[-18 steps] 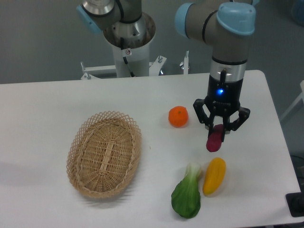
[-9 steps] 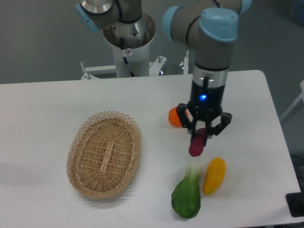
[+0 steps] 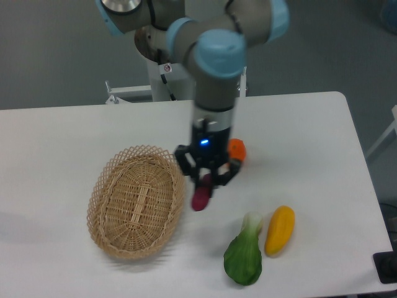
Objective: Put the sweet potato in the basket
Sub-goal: 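Carry the held purple sweet potato over to the wicker basket, then lower the sweet potato into the basket and open the gripper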
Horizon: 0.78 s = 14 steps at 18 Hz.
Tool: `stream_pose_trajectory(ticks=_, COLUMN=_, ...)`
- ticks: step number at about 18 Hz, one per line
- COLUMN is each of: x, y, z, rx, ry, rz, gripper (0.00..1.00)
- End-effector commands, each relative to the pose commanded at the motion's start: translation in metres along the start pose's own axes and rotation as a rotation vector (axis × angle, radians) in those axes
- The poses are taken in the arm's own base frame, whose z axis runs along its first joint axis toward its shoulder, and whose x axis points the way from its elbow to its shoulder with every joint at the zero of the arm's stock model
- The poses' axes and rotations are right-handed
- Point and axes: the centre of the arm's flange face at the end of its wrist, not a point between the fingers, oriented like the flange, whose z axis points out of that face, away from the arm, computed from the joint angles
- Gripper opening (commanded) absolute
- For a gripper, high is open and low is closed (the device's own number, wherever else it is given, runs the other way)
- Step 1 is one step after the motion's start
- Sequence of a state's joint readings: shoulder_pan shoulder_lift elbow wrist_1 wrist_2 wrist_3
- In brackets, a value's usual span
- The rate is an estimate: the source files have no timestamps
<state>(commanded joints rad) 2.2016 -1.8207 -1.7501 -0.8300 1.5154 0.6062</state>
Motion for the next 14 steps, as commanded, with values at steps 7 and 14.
stream_pose_trajectory(ticks=7, x=0.075, y=-0.014, z=0.079, rx=-0.166, ry=-0.075, rz=0.143, gripper=0.37)
stream_pose_trajectory(ticks=14, x=0.083, y=-0.005, z=0.108, rx=-0.217, ry=-0.075, rz=0.168, gripper=0.37)
